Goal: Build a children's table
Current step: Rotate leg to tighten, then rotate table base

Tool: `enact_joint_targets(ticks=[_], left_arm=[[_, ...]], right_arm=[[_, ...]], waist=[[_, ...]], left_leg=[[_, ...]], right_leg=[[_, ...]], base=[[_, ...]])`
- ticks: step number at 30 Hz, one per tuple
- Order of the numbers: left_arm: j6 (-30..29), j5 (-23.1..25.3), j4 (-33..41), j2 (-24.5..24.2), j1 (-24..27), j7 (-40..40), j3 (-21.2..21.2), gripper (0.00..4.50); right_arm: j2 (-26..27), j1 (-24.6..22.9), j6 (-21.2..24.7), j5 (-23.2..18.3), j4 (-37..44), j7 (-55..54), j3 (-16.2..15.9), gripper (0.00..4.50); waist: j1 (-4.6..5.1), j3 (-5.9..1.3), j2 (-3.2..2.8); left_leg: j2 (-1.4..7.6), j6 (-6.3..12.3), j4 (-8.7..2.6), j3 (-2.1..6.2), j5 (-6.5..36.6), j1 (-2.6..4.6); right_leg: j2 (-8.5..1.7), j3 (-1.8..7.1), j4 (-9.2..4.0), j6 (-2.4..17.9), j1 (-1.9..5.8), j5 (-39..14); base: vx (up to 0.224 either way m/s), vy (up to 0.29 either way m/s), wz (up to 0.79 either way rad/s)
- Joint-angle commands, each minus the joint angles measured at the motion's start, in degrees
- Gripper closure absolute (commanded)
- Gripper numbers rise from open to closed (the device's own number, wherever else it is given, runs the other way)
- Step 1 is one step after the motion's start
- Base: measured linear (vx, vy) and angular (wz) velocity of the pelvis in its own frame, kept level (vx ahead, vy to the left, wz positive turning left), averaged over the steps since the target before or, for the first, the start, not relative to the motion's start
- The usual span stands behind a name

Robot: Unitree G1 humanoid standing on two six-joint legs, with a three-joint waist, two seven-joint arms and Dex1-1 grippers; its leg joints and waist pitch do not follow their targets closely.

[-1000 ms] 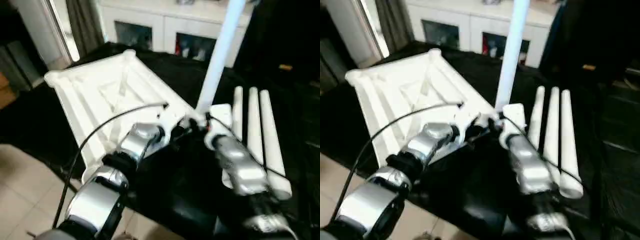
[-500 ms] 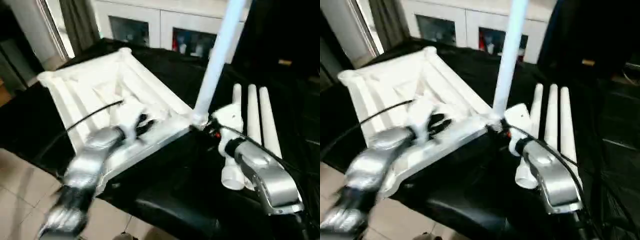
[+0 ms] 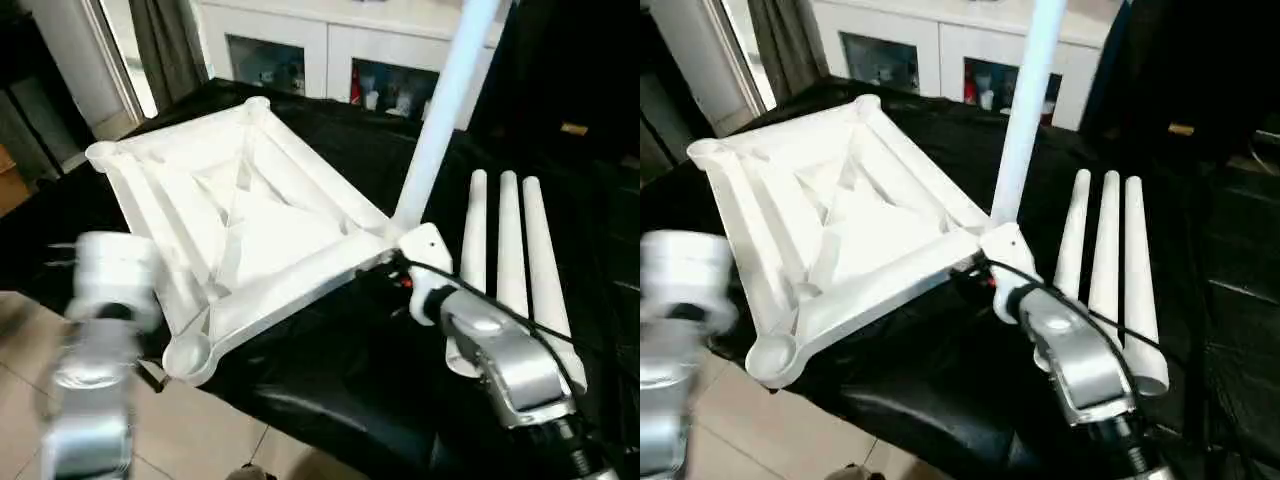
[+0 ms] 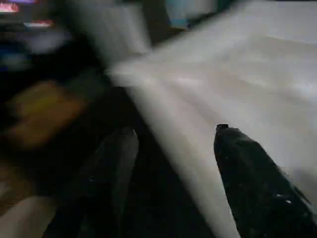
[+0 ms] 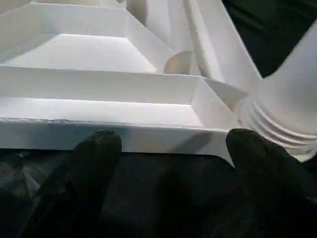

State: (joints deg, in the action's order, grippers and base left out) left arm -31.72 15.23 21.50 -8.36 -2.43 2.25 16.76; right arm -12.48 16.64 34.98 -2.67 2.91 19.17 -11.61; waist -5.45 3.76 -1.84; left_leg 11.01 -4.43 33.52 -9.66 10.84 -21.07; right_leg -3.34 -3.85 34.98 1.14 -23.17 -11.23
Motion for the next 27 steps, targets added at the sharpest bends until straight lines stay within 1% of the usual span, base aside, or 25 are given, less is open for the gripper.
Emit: enact_joint_targets(ticks=[1, 2, 3, 4, 6, 7, 8, 9, 10, 11, 12, 13, 14, 15, 16, 17, 18, 19, 20, 21, 23, 24, 25, 26, 27], left_arm=[[-1.1, 1.0, 0.4, -0.2, -0.1, -2.3, 1.8, 1.33], [-1.7, 0.9, 0.0, -0.8, 0.0, -2.0, 1.6, 1.29], [-2.4, 0.7, -0.6, -1.2, 0.2, -1.7, 1.0, 1.05], [-3.4, 0.1, -1.3, -1.4, 0.5, -1.0, 0.2, 1.05], [-4.4, -0.2, -1.9, -1.3, 0.8, -0.6, -0.4, 0.91], [-6.4, -0.8, -3.1, -1.4, 1.4, 1.4, -1.9, 0.88], [-7.3, -1.1, -3.5, -1.4, 1.6, 2.4, -2.4, 0.79], [-8.5, -1.7, -3.8, -0.7, 1.7, 2.8, -2.2, 0.68], [-9.8, -2.4, -4.7, -0.5, 2.0, 3.7, -2.1, 0.58], [-10.4, -2.7, -5.1, -0.6, 2.2, 4.3, -2.3, 0.53], [-11.0, -3.3, -5.7, -0.3, 2.3, 4.5, -1.7, 0.46], [-11.9, -3.9, -6.0, -0.9, 2.5, 5.7, -2.1, 0.46], [-12.0, -4.0, -6.1, -0.9, 2.5, 5.8, -2.1, 0.36], [-13.3, -5.0, -6.2, -1.6, 2.6, 6.9, -2.5, 0.24], [-13.7, -5.2, -6.2, -1.7, 2.6, 7.2, -2.6, 0.16], [-14.8, -5.7, -6.2, -2.1, 2.5, 7.9, -2.9, 0.1], [-15.7, -6.2, -6.3, -2.2, 2.4, 8.3, -2.9, 0.06], [-17.1, -6.9, -6.4, -2.1, 2.2, 9.0, -2.9, 0.02], [-18.2, -8.0, -6.5, -1.7, 1.6, 9.8, -2.8, 0.02], [-18.6, -8.6, -6.6, -1.6, 1.3, 10.2, -2.8, 0.02], [-19.3, -9.5, -6.6, -1.5, 0.9, 11.2, -3.2, 0.02], [-20.2, -11.2, -6.3, -1.4, 0.5, 13.3, -4.3, 0.02], [-20.2, -11.2, -6.3, -1.4, 0.5, 13.3, -4.3, 0.02], [-20.2, -11.2, -6.3, -1.4, 0.5, 13.3, -4.3, 0.02], [-20.4, -14.2, -6.7, -0.7, -0.7, 16.6, -6.6, 0.02]], right_arm=[[0.1, 0.6, 1.3, 0.6, -1.1, -1.0, 0.1, 0.66], [0.3, 0.5, 1.5, 0.8, -1.3, -1.4, 0.2, 0.66], [0.4, 0.4, 1.8, 0.9, -1.7, -1.8, 0.4, 0.66], [0.5, 0.4, 2.1, 1.1, -2.2, -2.1, 0.3, 0.66], [0.5, 0.4, 2.4, 1.4, -2.8, -2.3, 0.1, 0.66], [0.6, 0.5, 2.3, 1.9, -4.1, -2.5, -0.5, 0.66], [0.7, 0.6, 2.2, 2.0, -4.5, -2.6, -0.6, 0.66], [1.0, 0.7, 1.9, 1.9, -5.0, -2.7, -0.7, 0.66], [1.7, 0.9, 1.7, 1.9, -5.7, -2.7, -0.7, 0.66], [1.9, 1.0, 1.6, 1.9, -6.0, -2.7, -0.8, 0.66], [2.5, 1.4, 1.4, 1.8, -6.7, -2.8, -0.9, 0.66], [3.2, 1.8, 1.2, 1.5, -7.6, -2.8, -1.0, 0.66], [3.2, 1.8, 1.2, 1.5, -7.6, -2.8, -1.0, 0.66], [3.9, 2.5, 0.5, 1.6, -8.9, -3.0, -1.2, 0.66], [4.0, 2.7, 0.4, 1.6, -9.1, -3.0, -1.2, 0.66], [4.4, 3.1, -0.1, 1.5, -10.0, -3.1, -1.2, 0.66], [5.0, 3.6, -0.7, 1.5, -11.0, -3.2, -1.1, 0.66], [5.7, 4.5, -1.4, 1.6, -12.5, -3.5, -1.0, 0.66], [6.3, 5.5, -2.2, 1.7, -14.1, -4.0, -0.9, 0.66], [6.7, 6.0, -2.5, 1.8, -14.8, -4.2, -0.8, 0.66], [7.2, 6.6, -2.9, 1.8, -15.6, -4.3, -0.6, 0.66], [7.7, 7.3, -3.1, 1.8, -16.3, -4.4, -0.5, 0.66], [7.7, 7.3, -3.1, 1.8, -16.3, -4.4, -0.5, 0.66], [7.7, 7.3, -3.1, 1.8, -16.3, -4.4, -0.5, 0.66], [8.2, 8.0, -3.8, 1.8, -17.3, -4.5, -0.3, 0.66]], waist=[[-0.01, -2.72, -0.32], [-0.05, -2.72, -0.53], [-0.17, -2.75, -0.7], [-0.17, -2.79, -0.64], [-0.23, -2.85, -0.88], [-0.29, -2.84, -1.12], [-0.26, -2.87, -0.97], [-0.23, -2.97, -1.09], [-0.3, -3.09, -1.72], [-0.14, -3.01, -1.34], [-0.15, -3.01, -1.66], [0.0, -3.07, -1.6], [0.09, -3.0, -1.46], [0.03, -2.96, -2.01], [0.16, -2.84, -1.83], [0.15, -2.86, -1.9], [0.07, -2.91, -2.23], [0.13, -2.91, -2.16], [0.02, -2.96, -2.65], [0.21, -2.87, -2.63], [0.18, -2.88, -2.63], [0.16, -2.88, -2.62], [0.14, -2.92, -2.77], [0.13, -2.91, -2.78], [0.16, -3.26, -2.17]], left_leg=[[1.69, 1.02, -4.18, 1.11, 14.6, 0.14], [1.74, 0.89, -4.16, 1.15, 14.7, 0.3], [1.74, 0.79, -4.2, 1.25, 14.8, 0.29], [1.77, 0.68, -4.19, 1.23, 14.7, 0.25], [1.75, 0.41, -4.17, 1.27, 14.6, 0.23], [1.73, 0.31, -4.17, 1.29, 14.6, 0.15], [1.69, 0.27, -4.15, 1.22, 14.6, 0.16], [1.69, 0.13, -4.06, 1.19, 14.2, 0.13], [1.74, 0.03, -4.0, 1.32, 13.9, 0.12], [1.62, 0.17, -3.95, 1.16, 13.7, 0.0], [1.61, 0.18, -4.0, 1.29, 13.9, -0.1], [1.72, 0.31, -3.96, 1.32, 13.8, -0.03], [1.66, 0.58, -3.96, 1.28, 13.9, -0.01], [1.62, 0.89, -3.95, 1.3, 14.0, -0.03], [1.62, 1.1, -3.98, 1.2, 14.3, 0.0], [1.65, 1.12, -4.0, 1.21, 14.4, 0.03], [1.68, 1.06, -3.97, 1.23, 14.5, 0.15], [1.69, 1.02, -3.98, 1.2, 14.4, 0.19], [1.71, 0.92, -3.91, 1.16, 14.3, 0.28], [1.61, 0.67, -3.96, 1.12, 14.7, 0.17], [1.58, 0.6, -4.0, 1.17, 15.2, 0.19], [1.62, 0.62, -4.04, 1.15, 15.4, 0.27], [1.64, 0.5, -4.1, 1.19, 15.5, 0.29], [1.67, 0.49, -4.08, 1.2, 15.5, 0.27], [1.7, 0.5, -4.05, 1.13, 15.0, 0.23]], right_leg=[[-3.83, 2.86, -5.44, 6.1, 2.38, -16.5], [-3.77, 2.9, -5.42, 5.9, 2.13, -16.3], [-3.77, 2.91, -5.33, 5.9, 2.08, -15.9], [-3.75, 2.94, -5.29, 5.9, 2.07, -15.4], [-3.76, 2.97, -5.06, 6.3, 2.07, -13.6], [-3.78, 2.97, -5.0, 6.6, 2.11, -12.7], [-3.87, 2.99, -5.0, 6.9, 2.13, -12.4], [-3.91, 3.01, -4.91, 7.3, 2.24, -11.5], [-3.96, 2.99, -4.7, 7.6, 2.28, -10.5], [-3.9, 2.95, -4.81, 8.1, 2.3, -9.7], [-3.9, 2.9, -4.69, 8.3, 2.45, -9.4], [-3.96, 2.88, -4.73, 8.8, 2.54, -8.5], [-3.93, 2.87, -4.63, 9.2, 2.54, -8.7], [-4.02, 2.86, -4.63, 9.3, 2.55, -9.7], [-4.05, 2.89, -4.88, 9.1, 2.46, -11.1], [-4.15, 2.89, -4.88, 9.1, 2.41, -12.0], [-4.11, 2.9, -4.94, 9.0, 2.33, -12.6], [-4.11, 2.91, -4.98, 9.0, 2.29, -13.0], [-4.16, 2.95, -5.0, 9.0, 2.16, -13.4], [-4.08, 2.86, -5.11, 9.0, 2.19, -13.9], [-4.09, 2.83, -5.16, 8.5, 2.27, -15.0], [-4.09, 2.85, -5.23, 8.3, 2.19, -15.5], [-4.08, 2.85, -5.26, 8.1, 2.14, -15.9], [-4.09, 2.86, -5.27, 8.0, 2.12, -15.8], [-4.14, 2.88, -5.21, 8.0, 2.38, -15.3]], base=[[0.0, 0.0, 0.0], [0.0, 0.0, 0.0], [0.0, 0.0, 0.0], [0.0, 0.0, 0.0], [0.0, 0.0, 0.0], [0.0, 0.0, 0.0], [0.0, 0.0, 0.0], [0.0, 0.0, 0.0], [0.0, 0.0, 0.0], [0.0, 0.0, 0.0], [0.0, 0.0, 0.0], [0.0, 0.0, 0.0], [0.0, 0.0, 0.0], [0.0, 0.0, 0.0], [0.0, 0.0, 0.0], [0.0, 0.0, 0.0], [0.0, 0.0, 0.0], [0.0, 0.0, 0.0], [0.0, 0.0, 0.0], [0.0, 0.0, 0.0], [0.0, 0.0, 0.0], [0.0, 0.0, 0.0], [0.0, 0.0, 0.0], [0.0, 0.0, 0.0], [0.0, 0.0, 0.0]])
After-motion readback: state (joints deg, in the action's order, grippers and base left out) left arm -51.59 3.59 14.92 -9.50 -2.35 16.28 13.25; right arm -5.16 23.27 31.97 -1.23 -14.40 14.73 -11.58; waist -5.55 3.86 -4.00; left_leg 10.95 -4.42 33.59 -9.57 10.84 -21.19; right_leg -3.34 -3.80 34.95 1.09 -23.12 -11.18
